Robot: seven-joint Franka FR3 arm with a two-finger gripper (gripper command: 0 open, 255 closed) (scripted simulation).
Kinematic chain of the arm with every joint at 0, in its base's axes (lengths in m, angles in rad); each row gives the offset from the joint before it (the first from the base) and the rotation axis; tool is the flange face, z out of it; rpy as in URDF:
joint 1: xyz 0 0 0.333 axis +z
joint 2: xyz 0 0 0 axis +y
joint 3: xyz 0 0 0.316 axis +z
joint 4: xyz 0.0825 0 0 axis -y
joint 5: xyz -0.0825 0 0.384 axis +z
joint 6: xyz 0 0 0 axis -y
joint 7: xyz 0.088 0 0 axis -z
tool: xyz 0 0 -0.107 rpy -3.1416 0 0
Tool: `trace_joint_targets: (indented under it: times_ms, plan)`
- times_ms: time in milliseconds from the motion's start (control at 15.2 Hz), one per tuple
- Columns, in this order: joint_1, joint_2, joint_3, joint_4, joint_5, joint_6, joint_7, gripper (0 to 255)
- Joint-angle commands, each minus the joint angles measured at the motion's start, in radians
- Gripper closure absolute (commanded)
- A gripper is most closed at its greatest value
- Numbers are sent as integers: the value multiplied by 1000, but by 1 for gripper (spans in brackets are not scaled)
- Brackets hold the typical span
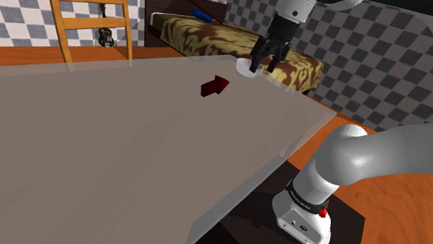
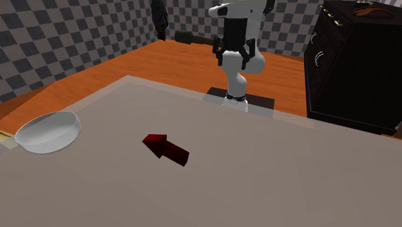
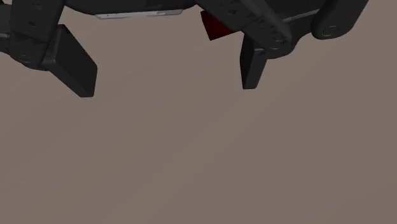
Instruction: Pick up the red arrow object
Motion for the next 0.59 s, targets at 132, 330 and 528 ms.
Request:
trace_joint_targets:
  times_ms: [132,330,528]
  plan:
    - [-25,72,29,15,7,55,80,0]
    - [-64,185,68,50,9,129,199,0]
    - [-105,301,101,97,0,192,319,0]
